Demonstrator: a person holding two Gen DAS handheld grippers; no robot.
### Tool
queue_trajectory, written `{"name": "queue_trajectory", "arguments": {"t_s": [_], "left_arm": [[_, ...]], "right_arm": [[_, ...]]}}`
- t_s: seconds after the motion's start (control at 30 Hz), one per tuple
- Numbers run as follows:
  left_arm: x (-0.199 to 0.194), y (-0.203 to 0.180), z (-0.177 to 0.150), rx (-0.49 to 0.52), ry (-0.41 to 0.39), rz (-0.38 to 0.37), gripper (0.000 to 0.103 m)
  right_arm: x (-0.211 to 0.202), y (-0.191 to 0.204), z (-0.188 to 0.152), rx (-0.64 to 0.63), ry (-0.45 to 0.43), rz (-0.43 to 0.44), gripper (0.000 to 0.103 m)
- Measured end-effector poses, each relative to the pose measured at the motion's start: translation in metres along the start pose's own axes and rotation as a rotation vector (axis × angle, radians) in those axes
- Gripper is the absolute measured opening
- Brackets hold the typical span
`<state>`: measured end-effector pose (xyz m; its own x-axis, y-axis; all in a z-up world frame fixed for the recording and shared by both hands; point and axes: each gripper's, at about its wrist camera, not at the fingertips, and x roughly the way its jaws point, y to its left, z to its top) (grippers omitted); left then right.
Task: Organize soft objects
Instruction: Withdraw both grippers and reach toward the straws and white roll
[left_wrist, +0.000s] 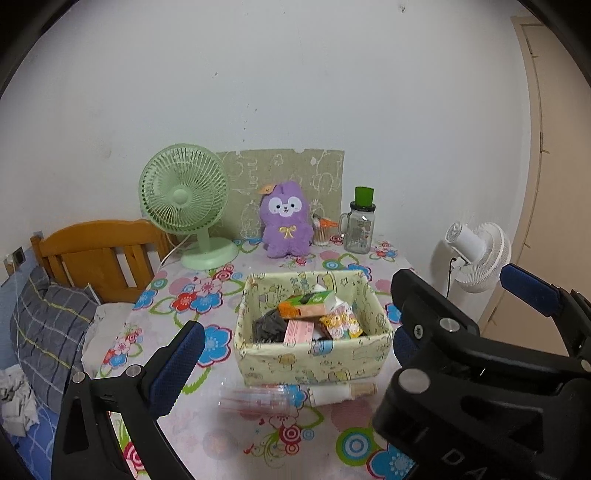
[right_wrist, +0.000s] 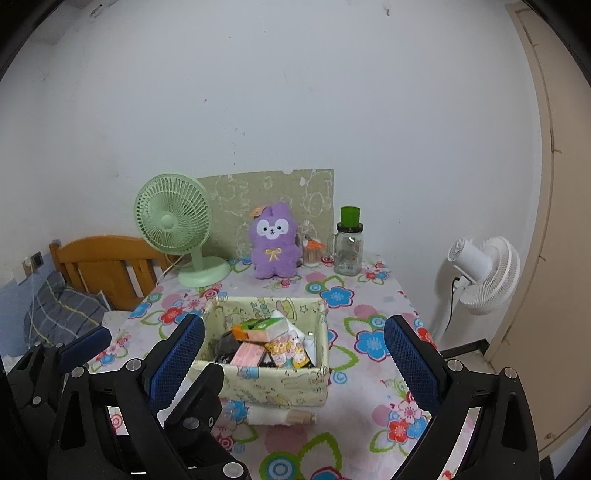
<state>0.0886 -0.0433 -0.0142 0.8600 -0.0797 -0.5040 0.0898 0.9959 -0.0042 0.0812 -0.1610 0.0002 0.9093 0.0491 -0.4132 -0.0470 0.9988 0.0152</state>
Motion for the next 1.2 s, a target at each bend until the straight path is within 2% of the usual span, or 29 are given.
{"name": "queue_trajectory", "arguments": {"t_s": [0.43,0.77,1.2], "left_arm": [[0.011,0.008,-0.034,-0.004,0.039,0.013,0.103],[0.034,0.016,-0.059,0.023,0.068,0.014,0.103],[0.084,0.026,-0.088,0.022,0.184,0.013,0.103]], "right_arm": [[0.011,0.005,-0.034,-0.012,0.067,-0.024,0.099],[0.036,0.015,-0.065,-0.018,0.126,0.011,0.099],[0.086,0.019,-0.1,-0.012,0.231,0.028,0.099]]}}
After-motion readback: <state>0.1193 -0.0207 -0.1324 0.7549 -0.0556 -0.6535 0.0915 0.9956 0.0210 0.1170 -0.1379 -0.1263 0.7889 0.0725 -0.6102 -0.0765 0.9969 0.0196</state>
